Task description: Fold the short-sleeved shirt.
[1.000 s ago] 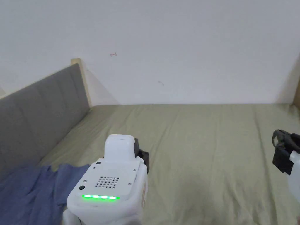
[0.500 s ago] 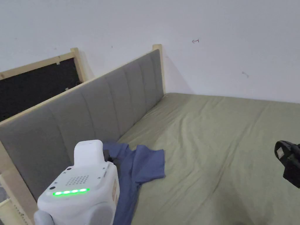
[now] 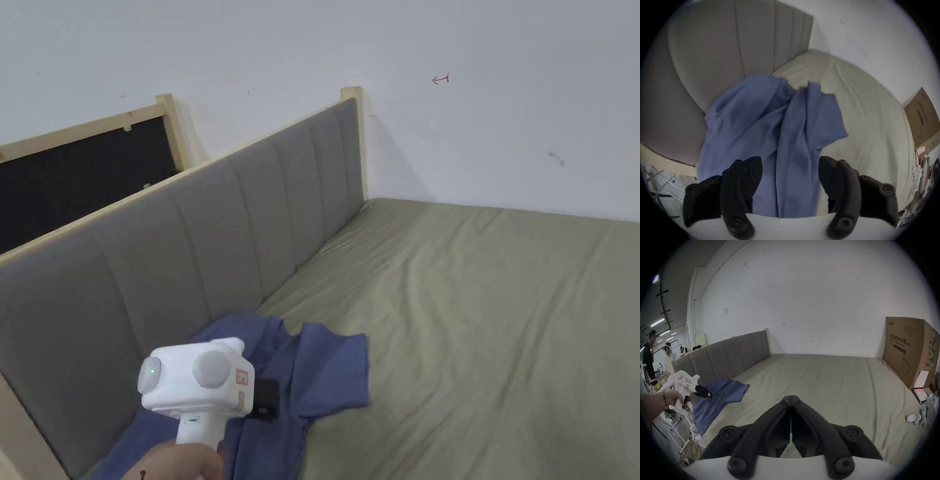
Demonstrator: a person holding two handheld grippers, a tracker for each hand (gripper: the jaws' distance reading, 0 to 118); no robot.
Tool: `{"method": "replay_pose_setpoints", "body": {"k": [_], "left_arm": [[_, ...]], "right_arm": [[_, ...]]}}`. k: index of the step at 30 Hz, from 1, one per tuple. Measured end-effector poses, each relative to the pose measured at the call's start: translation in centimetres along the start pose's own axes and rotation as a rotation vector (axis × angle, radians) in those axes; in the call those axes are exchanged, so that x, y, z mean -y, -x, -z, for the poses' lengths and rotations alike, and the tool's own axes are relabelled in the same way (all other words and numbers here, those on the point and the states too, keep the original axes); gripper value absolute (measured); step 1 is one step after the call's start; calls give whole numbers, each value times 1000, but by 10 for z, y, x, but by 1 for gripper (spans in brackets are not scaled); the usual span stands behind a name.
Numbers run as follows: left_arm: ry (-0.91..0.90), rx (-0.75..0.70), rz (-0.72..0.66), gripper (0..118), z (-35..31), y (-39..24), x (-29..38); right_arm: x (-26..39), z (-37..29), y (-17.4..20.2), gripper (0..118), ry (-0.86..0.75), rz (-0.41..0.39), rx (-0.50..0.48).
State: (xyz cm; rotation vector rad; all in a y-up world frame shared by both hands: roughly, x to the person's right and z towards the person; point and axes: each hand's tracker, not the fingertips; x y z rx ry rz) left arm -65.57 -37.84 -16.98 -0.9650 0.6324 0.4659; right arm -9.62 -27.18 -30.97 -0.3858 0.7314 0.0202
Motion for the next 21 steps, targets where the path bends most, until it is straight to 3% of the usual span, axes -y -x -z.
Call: {"method": "replay_pose_setpoints", "body": {"k": [4, 5, 7, 8, 10, 15, 18, 20, 21], "left_arm": [[53, 0, 4, 89, 58, -8, 3], [65, -8, 6, 93, 71, -9, 4], [79, -9, 16, 117, 91, -9, 9], [54, 19, 43, 118, 95, -11, 11], [50, -44, 75, 118, 104, -18, 10], [-6, -15, 65, 118, 95, -12, 16], [4, -34, 148, 117, 82, -16, 17], [-18, -21, 143, 106, 70, -13, 19], [-36, -25, 139, 89, 62, -12, 20]], "right_arm": [[9, 16, 1, 0, 61, -10, 16], [12, 20, 1, 0, 76, -15, 12], [17, 27, 6, 0, 97, -31, 3], [19, 31, 8, 0, 106, -36, -2], [22, 37, 11, 0, 121, -31, -17], [26, 46, 19, 0, 137, 7, -52], [25, 45, 21, 0, 142, 1, -65], [22, 40, 22, 0, 141, -17, -70], [21, 36, 21, 0, 136, -23, -72]]}}
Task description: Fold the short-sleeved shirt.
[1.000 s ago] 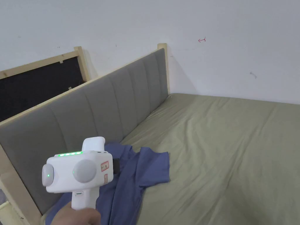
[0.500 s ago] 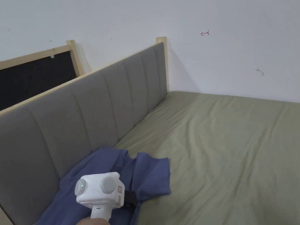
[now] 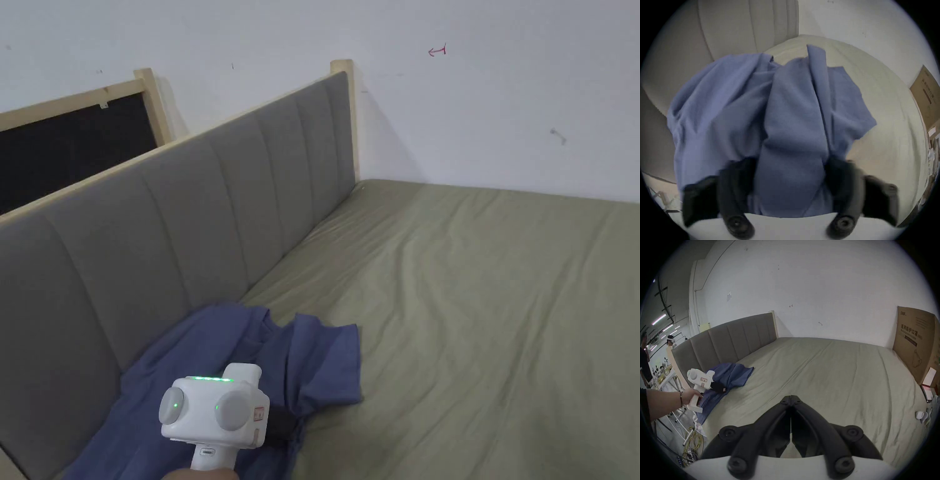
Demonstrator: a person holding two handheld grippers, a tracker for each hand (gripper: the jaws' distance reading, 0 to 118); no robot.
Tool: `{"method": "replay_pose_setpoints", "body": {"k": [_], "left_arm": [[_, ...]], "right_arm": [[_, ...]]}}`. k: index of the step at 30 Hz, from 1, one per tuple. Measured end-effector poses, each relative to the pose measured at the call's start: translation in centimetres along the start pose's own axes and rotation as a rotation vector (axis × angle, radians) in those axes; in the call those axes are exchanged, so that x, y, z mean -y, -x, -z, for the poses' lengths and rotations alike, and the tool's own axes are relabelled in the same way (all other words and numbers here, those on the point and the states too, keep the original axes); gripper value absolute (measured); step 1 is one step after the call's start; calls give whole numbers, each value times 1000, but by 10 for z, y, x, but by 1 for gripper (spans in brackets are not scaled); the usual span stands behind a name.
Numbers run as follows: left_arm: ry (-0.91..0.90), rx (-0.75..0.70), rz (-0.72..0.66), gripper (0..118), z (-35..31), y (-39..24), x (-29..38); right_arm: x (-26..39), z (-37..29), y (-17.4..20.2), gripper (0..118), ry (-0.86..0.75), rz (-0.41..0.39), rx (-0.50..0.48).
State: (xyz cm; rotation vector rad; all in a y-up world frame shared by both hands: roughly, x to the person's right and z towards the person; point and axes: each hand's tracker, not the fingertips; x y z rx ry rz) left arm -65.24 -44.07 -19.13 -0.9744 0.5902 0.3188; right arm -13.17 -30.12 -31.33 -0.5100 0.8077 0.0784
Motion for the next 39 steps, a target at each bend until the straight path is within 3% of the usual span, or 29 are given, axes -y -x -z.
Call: {"method": "replay_pose_setpoints", "body": {"k": [1, 3, 5, 8, 11, 15, 21, 24, 28, 33, 39], "left_arm": [[-24, -16, -3, 70, -7, 2, 0], [-34, -26, -11, 1, -23, 8, 0], [-85, -2, -42, 1, -48, 13, 1], [-224, -8, 47, 1, -107, 4, -6], [-356, 43, 111, 1, -172, -16, -24], [-545, 202, 81, 1, -265, -54, -45], [-752, 449, 260, 1, -383, -174, -58], [-778, 651, 350, 1, -419, -252, -52], [-690, 803, 512, 1, -435, -360, -36], [-264, 806, 681, 1, -370, -481, -7], [300, 713, 580, 1, -202, -551, 60]], "right_arm": [[-2, -5, -1, 0, -6, -1, -1], [-5, -15, -5, 0, -22, 20, -5], [-8, -28, -12, 0, -37, 83, -13], [2, -50, -33, 0, -71, 133, -13], [-1, -74, -46, 0, -104, 136, 15], [-4, -109, -64, 0, -165, 152, 56], [-1, -161, -90, 0, -255, 190, 100], [2, -185, -105, 0, -285, 202, 136], [8, -218, -129, 0, -338, 227, 197], [19, -257, -158, 0, -373, 266, 285], [55, -260, -192, 0, -216, 394, 325]]}}
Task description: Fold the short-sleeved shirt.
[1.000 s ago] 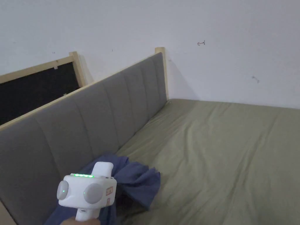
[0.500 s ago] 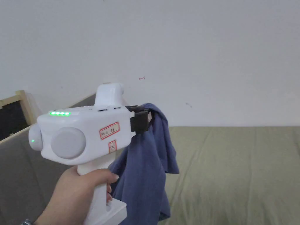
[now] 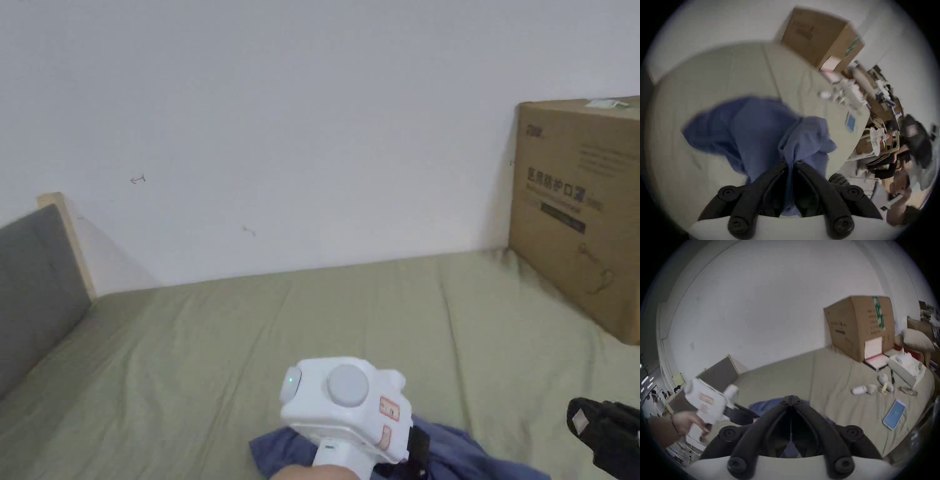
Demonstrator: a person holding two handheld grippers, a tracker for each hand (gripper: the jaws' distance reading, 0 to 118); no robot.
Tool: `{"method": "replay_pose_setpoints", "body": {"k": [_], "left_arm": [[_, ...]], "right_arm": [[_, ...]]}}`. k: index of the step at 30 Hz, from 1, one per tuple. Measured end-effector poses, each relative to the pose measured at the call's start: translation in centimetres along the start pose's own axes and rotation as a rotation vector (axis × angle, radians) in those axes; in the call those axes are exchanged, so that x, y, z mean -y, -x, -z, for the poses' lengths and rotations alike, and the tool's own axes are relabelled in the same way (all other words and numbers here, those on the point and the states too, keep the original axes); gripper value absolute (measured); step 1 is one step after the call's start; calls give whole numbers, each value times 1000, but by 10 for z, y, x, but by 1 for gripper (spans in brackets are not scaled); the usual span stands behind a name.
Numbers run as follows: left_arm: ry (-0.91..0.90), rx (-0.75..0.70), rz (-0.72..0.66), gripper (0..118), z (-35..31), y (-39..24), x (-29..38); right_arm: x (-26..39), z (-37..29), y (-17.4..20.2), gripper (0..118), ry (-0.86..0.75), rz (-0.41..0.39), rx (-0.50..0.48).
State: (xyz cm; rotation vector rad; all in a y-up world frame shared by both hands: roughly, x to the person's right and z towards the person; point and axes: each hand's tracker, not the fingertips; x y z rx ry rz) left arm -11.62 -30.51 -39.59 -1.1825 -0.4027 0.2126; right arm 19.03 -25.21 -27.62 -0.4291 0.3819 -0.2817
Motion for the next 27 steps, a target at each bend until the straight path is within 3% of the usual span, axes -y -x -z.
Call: {"method": "replay_pose_setpoints", "body": {"k": [3, 5, 7, 8, 9, 13, 16, 19, 23, 25, 27], "left_arm": [[48, 4, -140, 2, 34, 25, 13], [17, 9, -218, 11, 33, 40, 18], [1, 32, -241, 58, 24, 50, 17], [-18, 40, -231, 92, 12, 50, 22], [-29, 37, -222, 107, 4, 52, 22], [-236, 44, -191, 104, -63, 51, 33], [-567, 0, -175, 104, -125, 48, 63], [-952, -230, -161, 104, -173, 39, 113], [-1198, -457, -80, 98, -192, 32, 165], [-1241, -513, -67, 57, -193, 29, 184], [-1224, -571, -119, 0, -191, 31, 192]], "right_arm": [[12, 3, -16, 0, 17, 9, 10], [17, 5, -19, 0, 40, -1, 24], [18, 9, -19, 0, 56, -6, 30], [18, 10, -18, 0, 59, -5, 26], [18, 11, -17, 0, 60, -3, 23], [14, 13, -3, 0, 47, -2, -1], [8, 11, 12, 0, 16, -36, -17], [5, 5, 28, 0, -77, -84, -23], [5, -5, 45, 0, -225, -147, -17], [5, -7, 51, 0, -272, -159, 7], [4, -7, 56, 0, -286, -155, 12]]}}
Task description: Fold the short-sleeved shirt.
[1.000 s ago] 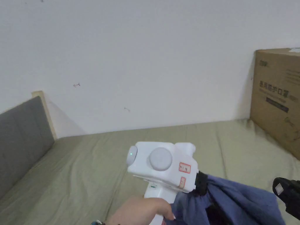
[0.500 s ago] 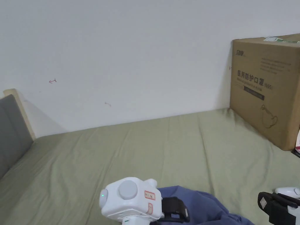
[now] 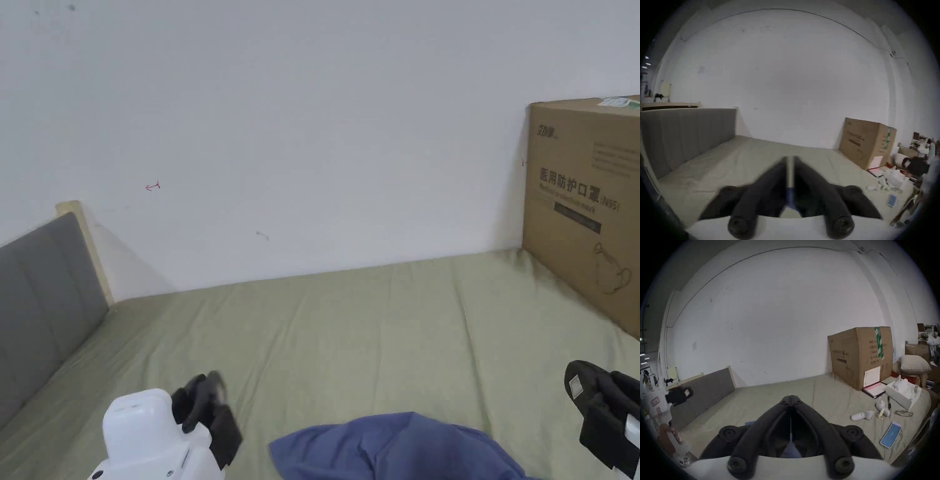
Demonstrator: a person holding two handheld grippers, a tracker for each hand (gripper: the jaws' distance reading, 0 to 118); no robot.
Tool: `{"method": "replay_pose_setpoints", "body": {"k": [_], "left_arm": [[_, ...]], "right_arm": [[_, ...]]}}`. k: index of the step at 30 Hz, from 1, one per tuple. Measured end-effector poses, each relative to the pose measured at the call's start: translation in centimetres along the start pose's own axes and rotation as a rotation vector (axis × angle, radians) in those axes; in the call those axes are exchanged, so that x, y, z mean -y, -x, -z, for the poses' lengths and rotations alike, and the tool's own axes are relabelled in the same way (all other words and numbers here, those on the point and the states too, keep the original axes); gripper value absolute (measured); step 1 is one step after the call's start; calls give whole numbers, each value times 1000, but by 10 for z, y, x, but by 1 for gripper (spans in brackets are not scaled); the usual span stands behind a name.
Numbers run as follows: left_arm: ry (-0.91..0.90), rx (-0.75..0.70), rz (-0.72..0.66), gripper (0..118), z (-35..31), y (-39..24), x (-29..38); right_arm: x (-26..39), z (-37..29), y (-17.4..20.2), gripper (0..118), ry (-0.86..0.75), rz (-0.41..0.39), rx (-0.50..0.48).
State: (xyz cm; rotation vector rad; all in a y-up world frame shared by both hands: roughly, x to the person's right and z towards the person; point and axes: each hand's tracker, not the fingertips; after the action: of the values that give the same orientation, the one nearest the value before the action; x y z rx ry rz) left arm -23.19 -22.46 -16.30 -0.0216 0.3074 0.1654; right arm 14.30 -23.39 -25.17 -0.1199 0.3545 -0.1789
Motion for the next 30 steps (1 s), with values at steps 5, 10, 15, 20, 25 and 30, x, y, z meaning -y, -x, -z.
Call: {"method": "replay_pose_setpoints", "body": {"k": [5, 10, 15, 20, 25, 30], "left_arm": [[73, 77, -31, 0, 12, 13, 3], [280, 131, -42, 0, 85, 18, -26], [848, 245, -14, 0, 228, 25, 24], [997, 127, 37, 36, 310, 33, 97], [1044, 72, -31, 108, 354, 45, 154], [1087, 52, 39, 109, 362, 35, 199]], "right_arm": [[-3, 12, 3, 0, 13, 19, -10], [-2, 24, 2, 0, 53, 20, -35], [3, 47, -3, 0, 114, -10, -38], [16, 72, -16, 0, 188, 10, -20], [31, 98, -30, 0, 254, -6, 13], [43, 111, -41, 0, 293, 3, 28]]}}
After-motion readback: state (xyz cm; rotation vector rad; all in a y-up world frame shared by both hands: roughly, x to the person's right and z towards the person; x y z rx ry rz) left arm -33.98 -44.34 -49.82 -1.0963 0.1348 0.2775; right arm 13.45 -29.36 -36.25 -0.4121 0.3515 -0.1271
